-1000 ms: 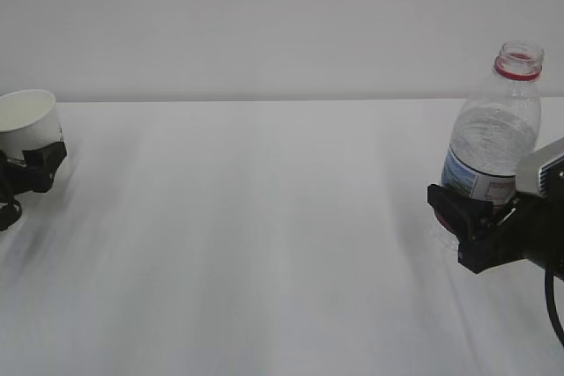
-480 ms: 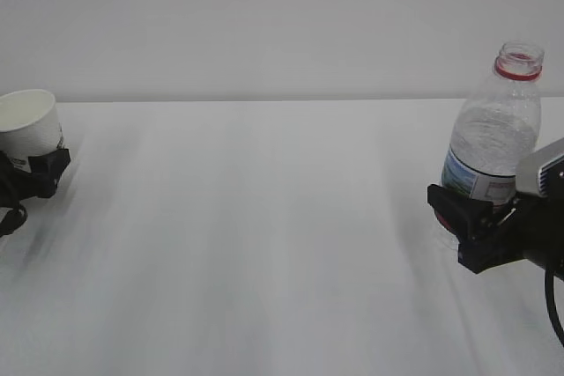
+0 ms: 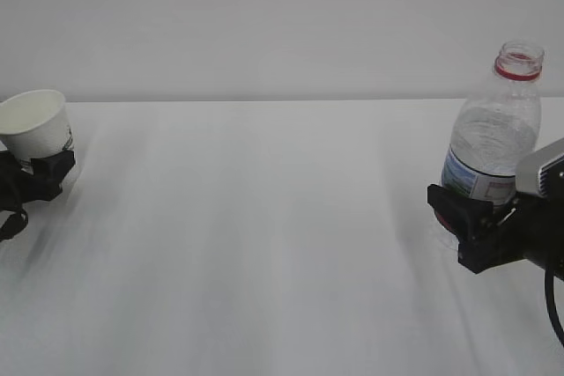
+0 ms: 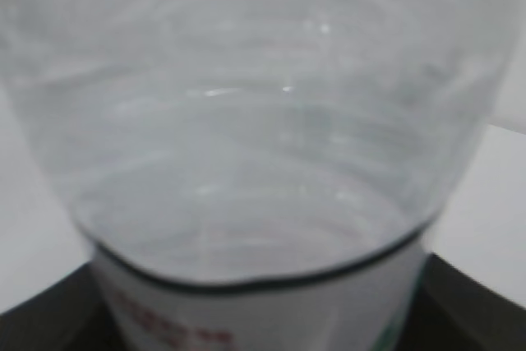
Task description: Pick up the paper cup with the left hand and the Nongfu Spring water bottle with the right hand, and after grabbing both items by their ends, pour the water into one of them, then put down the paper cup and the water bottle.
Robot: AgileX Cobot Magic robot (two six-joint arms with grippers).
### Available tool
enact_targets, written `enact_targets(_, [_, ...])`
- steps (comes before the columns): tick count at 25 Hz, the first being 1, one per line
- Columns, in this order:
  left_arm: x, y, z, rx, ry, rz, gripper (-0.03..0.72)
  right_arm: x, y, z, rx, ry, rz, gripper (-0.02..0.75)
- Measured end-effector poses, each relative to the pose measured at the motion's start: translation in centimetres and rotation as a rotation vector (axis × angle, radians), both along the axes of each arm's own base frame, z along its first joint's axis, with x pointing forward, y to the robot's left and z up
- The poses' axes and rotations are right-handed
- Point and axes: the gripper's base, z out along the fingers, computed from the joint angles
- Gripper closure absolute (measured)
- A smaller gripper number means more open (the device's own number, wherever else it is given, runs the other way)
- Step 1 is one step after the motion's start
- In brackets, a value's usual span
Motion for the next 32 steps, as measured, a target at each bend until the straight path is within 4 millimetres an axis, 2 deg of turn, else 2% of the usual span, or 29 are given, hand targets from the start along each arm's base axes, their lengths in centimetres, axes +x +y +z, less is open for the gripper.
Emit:
enact_targets(4, [-0.4, -0.1, 0.2, -0.001, 0.004, -0.004, 0.140, 0.0, 0.0, 0.0, 0.000, 0.000, 0.000, 0.215])
enact_targets(13, [-3.1, -0.6, 2.4, -0.001, 0.009, -0.006, 0.140, 0.0, 0.0, 0.0, 0.000, 0.000, 0.000, 0.215])
enact_targets(32, [-10.9, -2.1, 6.7, -0.045, 0.018, -0.007, 0.140, -0.1, 0.3, 0.0, -0.008, -0.001, 0.035, 0.215])
